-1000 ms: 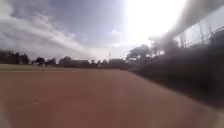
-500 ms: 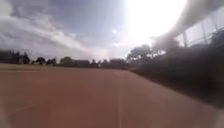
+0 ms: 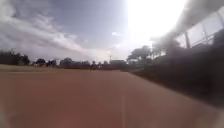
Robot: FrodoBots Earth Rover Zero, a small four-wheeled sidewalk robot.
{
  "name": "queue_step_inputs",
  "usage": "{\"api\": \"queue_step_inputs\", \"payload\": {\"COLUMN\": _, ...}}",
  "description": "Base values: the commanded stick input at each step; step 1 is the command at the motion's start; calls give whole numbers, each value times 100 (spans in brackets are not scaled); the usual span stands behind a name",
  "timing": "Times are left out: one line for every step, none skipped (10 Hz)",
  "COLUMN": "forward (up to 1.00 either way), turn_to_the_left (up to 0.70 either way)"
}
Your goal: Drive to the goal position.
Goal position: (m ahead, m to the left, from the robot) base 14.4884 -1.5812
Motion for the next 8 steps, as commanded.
{"api": "queue_step_inputs", "payload": {"forward": 70, "turn_to_the_left": 0}}
{"api": "queue_step_inputs", "payload": {"forward": 70, "turn_to_the_left": 0}}
{"api": "queue_step_inputs", "payload": {"forward": 70, "turn_to_the_left": 0}}
{"api": "queue_step_inputs", "payload": {"forward": 70, "turn_to_the_left": 0}}
{"api": "queue_step_inputs", "payload": {"forward": 70, "turn_to_the_left": 0}}
{"api": "queue_step_inputs", "payload": {"forward": 70, "turn_to_the_left": 0}}
{"api": "queue_step_inputs", "payload": {"forward": 70, "turn_to_the_left": 0}}
{"api": "queue_step_inputs", "payload": {"forward": 70, "turn_to_the_left": 0}}
